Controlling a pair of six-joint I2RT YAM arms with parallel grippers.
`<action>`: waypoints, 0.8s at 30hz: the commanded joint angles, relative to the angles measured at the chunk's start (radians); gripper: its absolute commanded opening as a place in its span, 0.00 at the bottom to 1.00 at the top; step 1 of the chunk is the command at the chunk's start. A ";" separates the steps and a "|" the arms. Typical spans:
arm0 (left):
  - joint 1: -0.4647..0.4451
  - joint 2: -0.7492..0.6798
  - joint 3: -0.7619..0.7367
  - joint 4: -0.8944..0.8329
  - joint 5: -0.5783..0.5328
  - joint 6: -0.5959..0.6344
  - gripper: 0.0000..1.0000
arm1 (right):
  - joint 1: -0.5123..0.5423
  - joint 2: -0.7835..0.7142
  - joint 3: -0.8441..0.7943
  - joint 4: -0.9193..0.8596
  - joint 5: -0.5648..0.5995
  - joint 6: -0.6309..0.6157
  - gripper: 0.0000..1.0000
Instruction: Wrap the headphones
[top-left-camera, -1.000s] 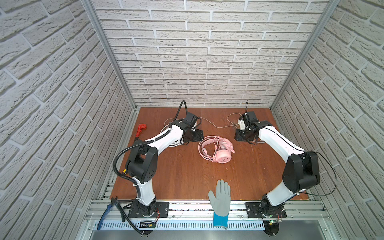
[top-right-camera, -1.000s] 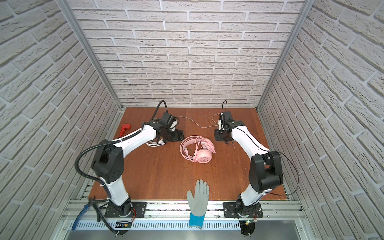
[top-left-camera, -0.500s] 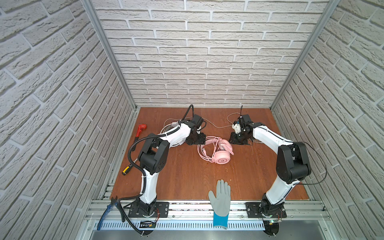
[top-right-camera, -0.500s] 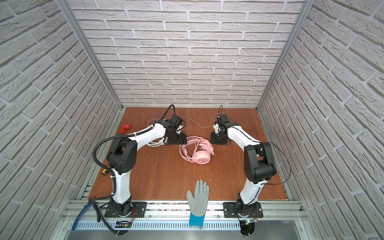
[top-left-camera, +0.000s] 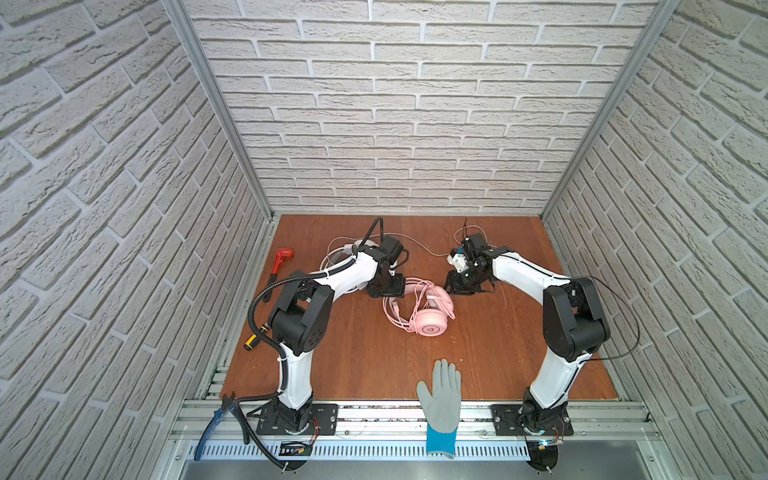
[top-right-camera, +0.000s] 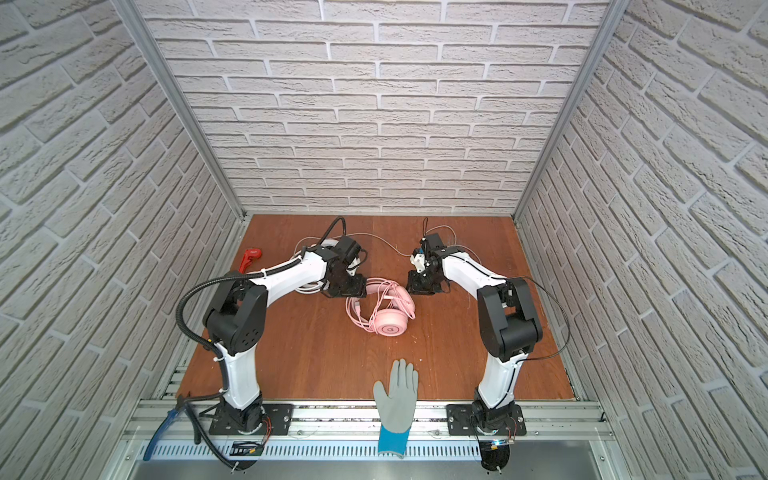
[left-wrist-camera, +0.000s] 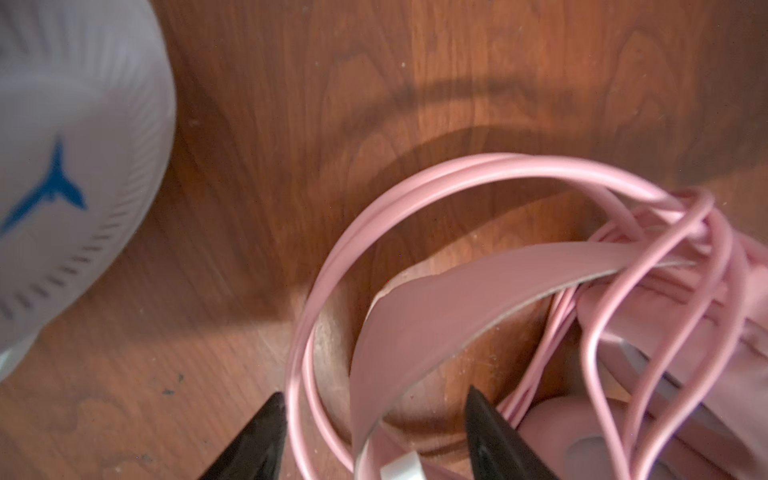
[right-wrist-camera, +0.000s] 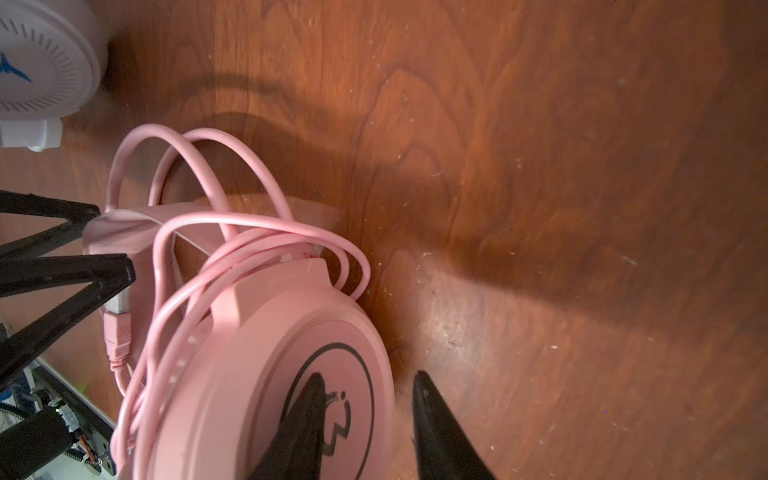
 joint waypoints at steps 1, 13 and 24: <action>-0.004 -0.065 -0.037 -0.021 -0.017 0.002 0.67 | 0.028 0.008 0.036 -0.011 -0.043 -0.018 0.37; 0.023 -0.169 -0.169 -0.051 -0.070 -0.017 0.67 | 0.112 0.059 0.080 0.010 -0.066 0.036 0.37; 0.072 -0.173 -0.188 -0.064 -0.112 0.004 0.66 | 0.163 0.058 0.072 0.054 -0.082 0.113 0.37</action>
